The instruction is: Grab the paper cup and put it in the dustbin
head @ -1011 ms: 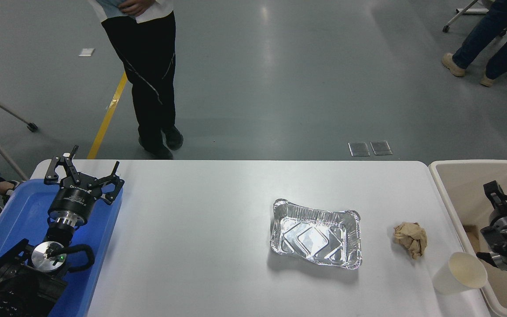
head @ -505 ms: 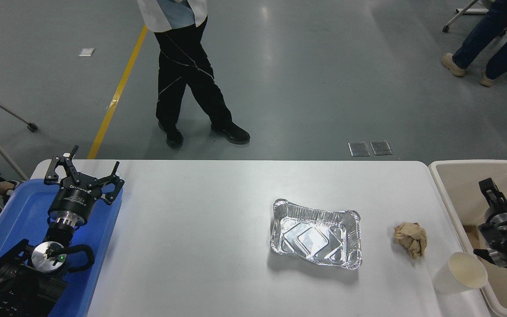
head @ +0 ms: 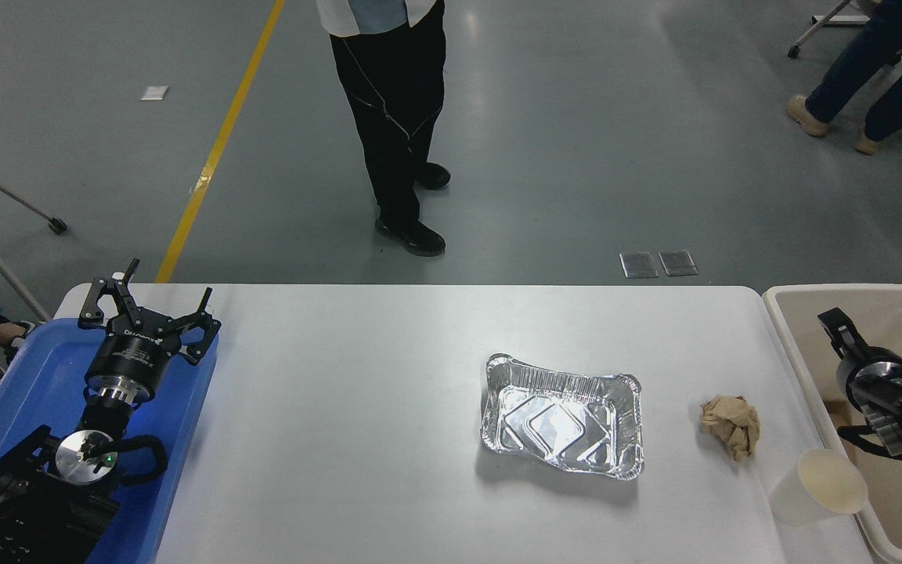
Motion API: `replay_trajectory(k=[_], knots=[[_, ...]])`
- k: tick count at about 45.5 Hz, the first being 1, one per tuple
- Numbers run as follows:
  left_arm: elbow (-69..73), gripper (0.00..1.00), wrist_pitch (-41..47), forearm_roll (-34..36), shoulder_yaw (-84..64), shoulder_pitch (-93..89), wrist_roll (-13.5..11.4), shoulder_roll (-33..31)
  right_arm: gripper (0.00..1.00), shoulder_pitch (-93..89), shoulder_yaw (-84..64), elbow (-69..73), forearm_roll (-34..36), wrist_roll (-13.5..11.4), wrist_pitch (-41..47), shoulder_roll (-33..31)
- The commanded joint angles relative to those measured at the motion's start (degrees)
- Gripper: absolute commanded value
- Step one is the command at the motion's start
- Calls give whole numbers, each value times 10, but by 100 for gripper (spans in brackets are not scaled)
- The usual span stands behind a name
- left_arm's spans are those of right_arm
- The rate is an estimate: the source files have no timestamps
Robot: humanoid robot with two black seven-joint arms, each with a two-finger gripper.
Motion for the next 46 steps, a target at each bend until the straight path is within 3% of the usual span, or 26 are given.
replay_trajectory(k=[1, 12, 26, 36, 46], knots=[[0, 99, 0, 0, 1, 0, 1, 0, 100, 85, -102, 108, 2, -2, 12, -54], [0, 99, 0, 0, 1, -1, 3, 0, 100, 124, -124, 152, 0, -3, 18, -68], [0, 99, 0, 1, 1, -1, 4, 1, 100, 251, -270, 243, -2, -2, 89, -68], [0, 99, 0, 1, 1, -1, 4, 1, 100, 390, -364, 325, -3, 3, 214, -66], [0, 99, 0, 0, 1, 0, 2, 1, 100, 480, -398, 373, -33, 3, 277, -53]])
